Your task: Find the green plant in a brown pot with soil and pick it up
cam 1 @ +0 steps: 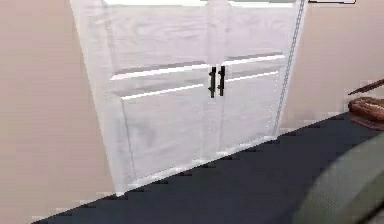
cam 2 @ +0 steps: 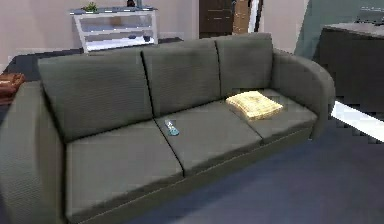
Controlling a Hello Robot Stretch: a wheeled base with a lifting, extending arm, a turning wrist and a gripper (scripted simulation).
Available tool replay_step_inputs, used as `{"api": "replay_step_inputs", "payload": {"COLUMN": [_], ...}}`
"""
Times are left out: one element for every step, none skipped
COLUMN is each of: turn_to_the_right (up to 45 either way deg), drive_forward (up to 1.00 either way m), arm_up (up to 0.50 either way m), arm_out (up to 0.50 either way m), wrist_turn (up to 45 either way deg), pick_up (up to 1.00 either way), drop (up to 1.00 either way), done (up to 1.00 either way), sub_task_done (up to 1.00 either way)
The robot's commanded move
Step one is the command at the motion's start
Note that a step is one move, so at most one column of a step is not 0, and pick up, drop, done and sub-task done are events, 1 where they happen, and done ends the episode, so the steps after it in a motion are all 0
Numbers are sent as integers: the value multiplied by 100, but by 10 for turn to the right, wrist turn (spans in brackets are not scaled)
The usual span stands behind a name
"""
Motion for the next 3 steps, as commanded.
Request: {"api": "replay_step_inputs", "payload": {"turn_to_the_right": [-60,0,450], "drive_forward": [0,80,0], "arm_up": [0,0,0], "arm_out": [0,0,0], "wrist_turn": [0,0,0], "pick_up": [0,0,0], "drop": [0,0,0], "done": [0,0,0], "sub_task_done": [0,0,0]}}
